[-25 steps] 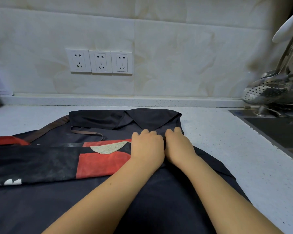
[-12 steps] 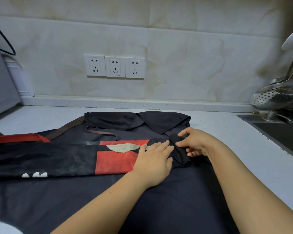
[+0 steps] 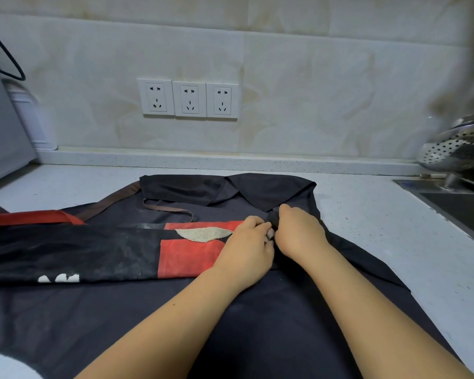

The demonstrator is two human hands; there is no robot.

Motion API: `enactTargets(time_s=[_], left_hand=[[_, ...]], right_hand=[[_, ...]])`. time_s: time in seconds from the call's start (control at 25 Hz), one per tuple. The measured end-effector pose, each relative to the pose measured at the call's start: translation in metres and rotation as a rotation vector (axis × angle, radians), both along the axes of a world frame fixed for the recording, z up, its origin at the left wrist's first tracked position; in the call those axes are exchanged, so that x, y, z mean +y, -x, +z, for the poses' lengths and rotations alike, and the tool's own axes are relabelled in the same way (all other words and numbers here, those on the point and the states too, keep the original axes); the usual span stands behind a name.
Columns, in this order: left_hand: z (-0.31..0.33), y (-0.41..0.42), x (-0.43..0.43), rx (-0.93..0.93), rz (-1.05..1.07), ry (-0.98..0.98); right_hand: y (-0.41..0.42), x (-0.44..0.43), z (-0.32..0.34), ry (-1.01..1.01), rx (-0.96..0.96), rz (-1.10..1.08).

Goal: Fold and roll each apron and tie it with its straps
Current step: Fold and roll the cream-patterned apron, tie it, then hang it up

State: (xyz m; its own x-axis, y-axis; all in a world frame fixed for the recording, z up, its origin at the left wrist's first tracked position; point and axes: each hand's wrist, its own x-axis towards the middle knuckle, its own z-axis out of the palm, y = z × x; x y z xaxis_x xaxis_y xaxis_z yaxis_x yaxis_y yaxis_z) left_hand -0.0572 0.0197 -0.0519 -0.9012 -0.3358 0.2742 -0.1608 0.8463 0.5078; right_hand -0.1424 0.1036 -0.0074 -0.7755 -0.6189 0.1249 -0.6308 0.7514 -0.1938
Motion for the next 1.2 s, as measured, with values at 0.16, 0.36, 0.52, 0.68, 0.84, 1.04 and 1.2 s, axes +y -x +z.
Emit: enactTargets(time_s=[0.16, 0.36, 0.52, 0.68, 0.84, 1.04, 1.2], left_hand=[[0.001, 0.003, 0.003, -0.031, -0.001, -0.035], [0.000, 0.003, 0.002, -0.061, 0.012, -0.051], [0.000, 0.003, -0.001, 0.057, 0.081, -0.126], [-0.002, 0.003, -0.004, 0.081, 0.094, -0.146], [0.003, -0.005, -0.007, -0.051, 0.161, 0.171], [0.008, -0.017, -0.026, -0.223, 0.131, 0.092], [0.014, -0.015, -0.032, -0.212, 0.105, -0.052]], right_hand=[[0.001, -0.002, 0.005, -0.097, -0.050, 0.011], [0.025, 0.011, 0.023, 0.206, -0.684, -0.048], [0.027, 0.007, 0.020, 0.221, -0.740, -0.120], [0.017, -0.011, 0.026, 0.000, -0.495, -0.137], [-0.006, -0.029, 0.023, -0.161, -0.102, -0.062], [-0.019, -0.036, 0.018, -0.220, 0.105, 0.049], [-0.032, -0.043, 0.013, -0.251, 0.224, 0.128]])
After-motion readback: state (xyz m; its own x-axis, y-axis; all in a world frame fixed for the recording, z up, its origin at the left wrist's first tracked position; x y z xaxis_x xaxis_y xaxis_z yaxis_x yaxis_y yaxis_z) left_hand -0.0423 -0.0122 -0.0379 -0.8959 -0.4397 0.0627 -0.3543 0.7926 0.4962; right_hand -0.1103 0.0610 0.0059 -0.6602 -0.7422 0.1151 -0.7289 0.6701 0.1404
